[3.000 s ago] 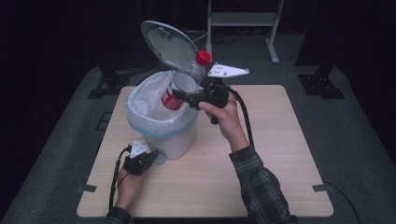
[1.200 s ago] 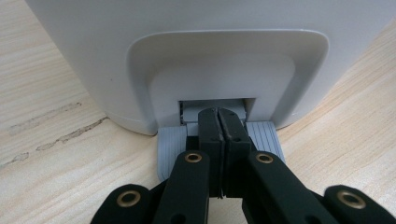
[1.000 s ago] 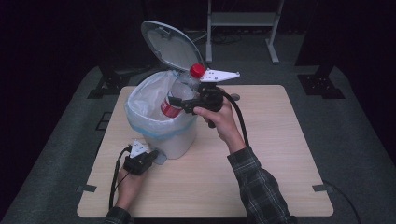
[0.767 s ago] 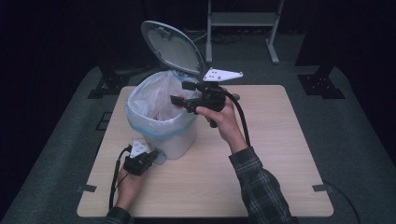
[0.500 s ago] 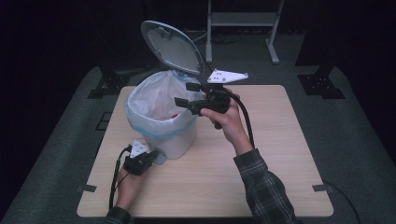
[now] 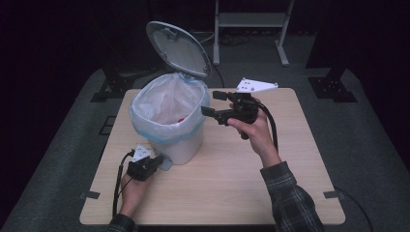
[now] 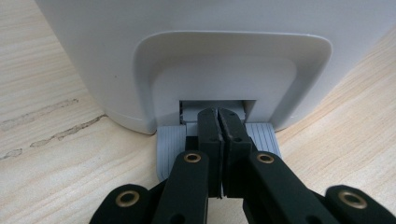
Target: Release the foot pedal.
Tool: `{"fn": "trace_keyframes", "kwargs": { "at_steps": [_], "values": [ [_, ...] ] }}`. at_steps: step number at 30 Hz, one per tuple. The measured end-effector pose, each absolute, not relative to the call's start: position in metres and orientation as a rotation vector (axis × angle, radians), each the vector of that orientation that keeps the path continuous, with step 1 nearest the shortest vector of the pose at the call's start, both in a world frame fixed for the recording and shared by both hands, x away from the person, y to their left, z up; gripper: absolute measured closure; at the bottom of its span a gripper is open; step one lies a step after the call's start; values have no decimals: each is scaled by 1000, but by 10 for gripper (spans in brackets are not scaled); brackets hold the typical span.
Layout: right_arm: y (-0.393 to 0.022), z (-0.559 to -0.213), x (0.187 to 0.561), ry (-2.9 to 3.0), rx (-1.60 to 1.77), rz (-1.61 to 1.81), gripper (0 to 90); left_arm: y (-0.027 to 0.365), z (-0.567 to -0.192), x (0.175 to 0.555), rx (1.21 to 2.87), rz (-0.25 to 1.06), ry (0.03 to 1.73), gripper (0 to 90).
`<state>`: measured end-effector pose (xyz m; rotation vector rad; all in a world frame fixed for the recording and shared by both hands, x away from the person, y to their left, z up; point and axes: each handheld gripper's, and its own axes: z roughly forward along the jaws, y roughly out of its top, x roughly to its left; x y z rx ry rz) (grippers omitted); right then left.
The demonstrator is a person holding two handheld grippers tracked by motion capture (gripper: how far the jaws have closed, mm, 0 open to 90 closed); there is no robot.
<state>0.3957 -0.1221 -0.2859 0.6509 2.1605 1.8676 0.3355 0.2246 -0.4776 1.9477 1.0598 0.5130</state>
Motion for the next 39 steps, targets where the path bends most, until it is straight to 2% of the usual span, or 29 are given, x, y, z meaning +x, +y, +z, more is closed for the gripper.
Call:
{"fn": "trace_keyframes", "kwargs": {
  "at_steps": [8,21,31,34,39],
  "values": [
    [-145,-300,389,2171,687,1804,214,227,-472,333,1928,497,1067,795],
    [-169,-326,379,2194,746,1710,210,225,-457,322,1948,527,1048,381],
    [-194,-352,369,2188,817,1640,205,229,-453,307,1988,518,1037,94],
    [-204,-363,364,2188,842,1604,197,230,-453,302,1986,505,1027,34],
    [-220,-380,355,2203,886,1534,186,228,-455,291,2026,504,991,0]
  ]
}}
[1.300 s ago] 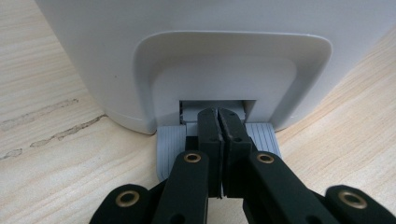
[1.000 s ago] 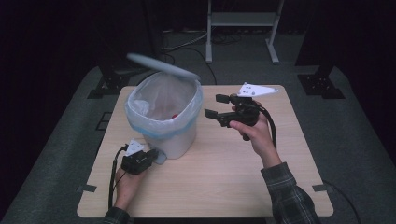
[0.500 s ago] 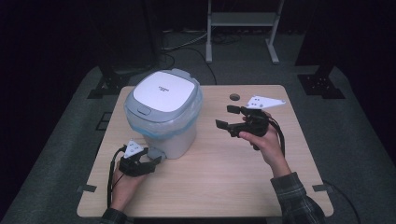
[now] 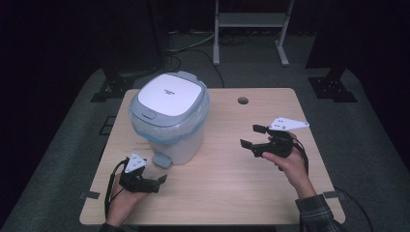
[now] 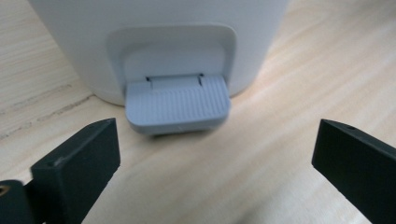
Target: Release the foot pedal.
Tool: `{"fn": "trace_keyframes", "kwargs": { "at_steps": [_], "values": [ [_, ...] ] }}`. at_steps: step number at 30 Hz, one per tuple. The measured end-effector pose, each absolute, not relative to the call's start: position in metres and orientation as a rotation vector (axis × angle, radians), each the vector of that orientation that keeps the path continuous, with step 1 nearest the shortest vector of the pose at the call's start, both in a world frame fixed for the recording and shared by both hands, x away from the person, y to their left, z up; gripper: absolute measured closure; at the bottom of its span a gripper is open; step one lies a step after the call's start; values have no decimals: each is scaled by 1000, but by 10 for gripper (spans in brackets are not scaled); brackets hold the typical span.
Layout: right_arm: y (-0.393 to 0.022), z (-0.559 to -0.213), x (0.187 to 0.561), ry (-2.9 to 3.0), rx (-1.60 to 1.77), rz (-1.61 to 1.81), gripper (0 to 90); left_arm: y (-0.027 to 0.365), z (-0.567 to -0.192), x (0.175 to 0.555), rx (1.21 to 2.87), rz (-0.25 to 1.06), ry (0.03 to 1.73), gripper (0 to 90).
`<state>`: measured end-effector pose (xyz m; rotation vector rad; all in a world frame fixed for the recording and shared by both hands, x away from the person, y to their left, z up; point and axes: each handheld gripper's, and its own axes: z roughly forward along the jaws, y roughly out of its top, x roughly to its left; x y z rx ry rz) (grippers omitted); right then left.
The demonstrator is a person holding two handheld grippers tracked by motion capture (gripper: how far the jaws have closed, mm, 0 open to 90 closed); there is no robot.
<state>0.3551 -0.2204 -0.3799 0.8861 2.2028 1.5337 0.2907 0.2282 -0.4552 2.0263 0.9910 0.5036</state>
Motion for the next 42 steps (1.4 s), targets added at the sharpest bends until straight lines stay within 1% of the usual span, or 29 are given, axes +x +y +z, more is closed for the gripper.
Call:
{"fn": "trace_keyframes", "kwargs": {
  "at_steps": [11,24,33,38,42],
  "values": [
    [-254,-406,334,2208,970,1415,181,231,-459,275,2060,506,945,0],
    [-293,-445,308,2222,1096,1267,178,243,-465,262,2101,522,947,0],
    [-308,-466,294,2255,1152,1199,175,246,-474,258,2152,506,950,0],
    [-308,-480,288,2317,1138,1067,170,245,-478,259,2179,496,953,0],
    [-307,-486,286,2340,1139,1035,161,245,-481,260,2198,496,953,0]
  ]
}}
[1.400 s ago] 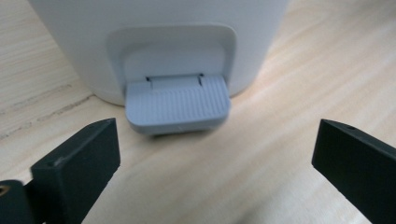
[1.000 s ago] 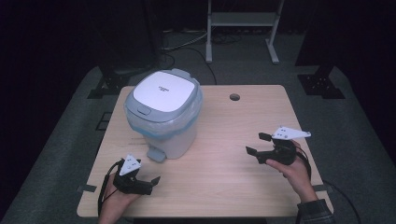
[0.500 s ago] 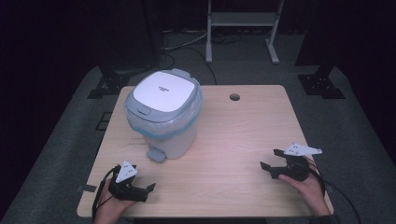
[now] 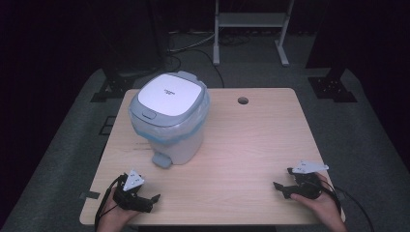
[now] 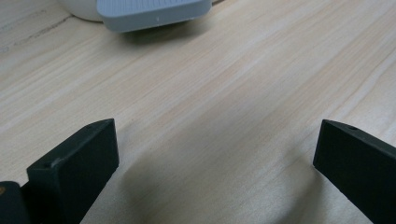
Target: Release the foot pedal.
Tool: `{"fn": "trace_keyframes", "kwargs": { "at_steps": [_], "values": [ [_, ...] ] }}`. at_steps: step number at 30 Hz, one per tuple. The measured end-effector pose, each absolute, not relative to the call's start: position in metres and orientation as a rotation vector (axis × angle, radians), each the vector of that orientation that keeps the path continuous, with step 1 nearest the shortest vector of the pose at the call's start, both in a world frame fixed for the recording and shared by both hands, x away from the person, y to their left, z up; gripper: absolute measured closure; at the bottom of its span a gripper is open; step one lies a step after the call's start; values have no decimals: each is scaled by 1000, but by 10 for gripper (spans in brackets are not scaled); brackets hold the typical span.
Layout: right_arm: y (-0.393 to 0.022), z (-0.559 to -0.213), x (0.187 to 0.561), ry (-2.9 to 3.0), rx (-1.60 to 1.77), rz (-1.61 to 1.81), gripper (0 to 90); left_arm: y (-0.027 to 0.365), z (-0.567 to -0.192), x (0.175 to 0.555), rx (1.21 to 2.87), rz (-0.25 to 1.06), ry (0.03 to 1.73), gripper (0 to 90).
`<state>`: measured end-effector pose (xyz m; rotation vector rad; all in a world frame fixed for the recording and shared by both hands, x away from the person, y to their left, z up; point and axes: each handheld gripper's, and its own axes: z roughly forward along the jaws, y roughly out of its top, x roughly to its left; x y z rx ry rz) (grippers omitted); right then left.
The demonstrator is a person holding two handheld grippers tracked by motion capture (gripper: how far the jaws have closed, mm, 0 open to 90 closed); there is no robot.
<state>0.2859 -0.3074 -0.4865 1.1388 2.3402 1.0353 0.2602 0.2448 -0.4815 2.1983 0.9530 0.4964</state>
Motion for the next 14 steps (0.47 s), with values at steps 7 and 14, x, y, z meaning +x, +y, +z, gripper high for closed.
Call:
{"fn": "trace_keyframes", "kwargs": {
  "at_steps": [7,14],
  "values": [
    [-309,-487,286,2338,1132,1042,152,247,-484,262,2183,467,963,0],
    [-309,-487,286,2341,1128,1041,147,248,-484,264,2181,434,969,0]
  ]
}}
